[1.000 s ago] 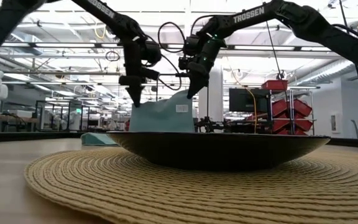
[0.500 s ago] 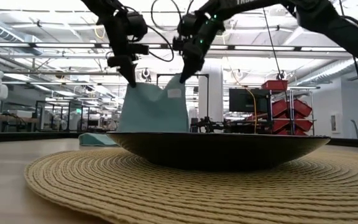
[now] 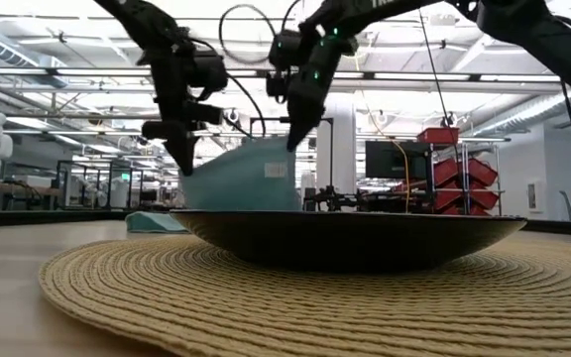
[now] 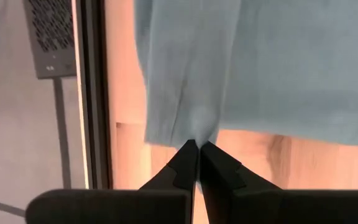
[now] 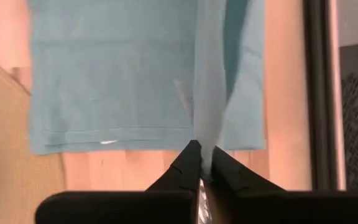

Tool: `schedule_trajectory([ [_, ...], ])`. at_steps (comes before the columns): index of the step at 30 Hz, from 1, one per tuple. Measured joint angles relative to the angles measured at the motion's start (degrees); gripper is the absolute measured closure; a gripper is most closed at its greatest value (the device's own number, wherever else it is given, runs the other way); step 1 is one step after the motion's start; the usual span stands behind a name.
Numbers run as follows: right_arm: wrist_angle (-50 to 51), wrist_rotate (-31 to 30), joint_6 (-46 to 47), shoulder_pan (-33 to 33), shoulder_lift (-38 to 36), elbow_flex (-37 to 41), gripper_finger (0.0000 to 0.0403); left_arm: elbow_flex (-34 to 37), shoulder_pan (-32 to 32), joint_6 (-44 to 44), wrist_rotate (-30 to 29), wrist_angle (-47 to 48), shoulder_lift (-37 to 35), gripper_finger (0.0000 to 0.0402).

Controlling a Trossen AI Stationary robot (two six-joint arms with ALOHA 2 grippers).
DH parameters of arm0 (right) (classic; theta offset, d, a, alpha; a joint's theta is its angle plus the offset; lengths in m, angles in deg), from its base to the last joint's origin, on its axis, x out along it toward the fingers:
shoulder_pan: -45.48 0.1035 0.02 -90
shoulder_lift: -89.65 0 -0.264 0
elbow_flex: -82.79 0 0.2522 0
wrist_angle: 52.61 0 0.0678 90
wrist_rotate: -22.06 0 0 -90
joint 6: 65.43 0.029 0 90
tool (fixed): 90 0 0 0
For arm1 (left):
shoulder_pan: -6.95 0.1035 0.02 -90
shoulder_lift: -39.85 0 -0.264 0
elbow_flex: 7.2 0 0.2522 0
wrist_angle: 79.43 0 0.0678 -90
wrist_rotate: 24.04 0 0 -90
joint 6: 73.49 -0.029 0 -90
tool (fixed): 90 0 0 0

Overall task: Set table place
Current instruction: Fold the blue napkin

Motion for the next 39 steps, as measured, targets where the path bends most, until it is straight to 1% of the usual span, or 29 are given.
schedule_trajectory([
  [3, -5.92, -0.89, 0.39, 0.22, -2.60, 6.92, 0.0403, 2.79, -0.42, 0.46, -0.02, -2.21, -3.01, 0.0402],
  [7, -14.15, -0.62, 1.98, -0.04, -9.44, 17.58, 0.0403, 3.63, -0.65, 1.86, 0.10, -2.89, -5.86, 0.0402],
  [11, -23.14, 0.68, 2.90, 0.07, -15.99, 28.50, 0.0403, 5.86, -2.60, 2.46, 0.38, -4.36, -7.62, 0.0402],
  [13, -26.72, 2.49, 3.54, 0.26, -18.21, 32.00, 0.0403, 7.19, -4.00, 3.53, 0.39, -4.82, -7.59, 0.0402],
  [15, -28.74, 2.77, 3.84, 0.50, -18.80, 34.52, 0.0403, 8.08, -5.05, 4.13, 0.01, -6.14, -7.50, 0.0402],
  [17, -29.07, 3.88, 3.96, 0.79, -18.43, 35.87, 0.0403, 9.15, -5.97, 5.00, -0.96, -7.82, -7.52, 0.0402],
  [23, -31.74, 3.27, 3.30, 2.72, -17.63, 38.28, 0.0403, 12.54, -7.84, 6.90, -1.48, -10.00, -7.52, 0.0402],
  [27, -32.95, 3.22, 3.34, 3.79, -17.67, 38.41, 0.0403, 14.37, -9.78, 8.18, -3.16, -10.22, -7.52, 0.0402],
  [29, -33.34, 2.14, 3.34, 4.55, -17.47, 38.41, 0.0403, 15.32, -10.74, 8.31, -4.25, -10.46, -7.62, 0.0402],
  [36, -33.75, 1.88, 4.12, 6.58, -15.64, 38.41, 0.0403, 17.85, -14.26, 10.40, -6.00, -13.60, -7.70, 0.0402],
  [39, -33.88, 2.01, 4.39, 7.47, -15.23, 38.41, 0.0403, 18.97, -15.17, 11.91, -3.91, -14.66, -7.70, 0.0402],
])
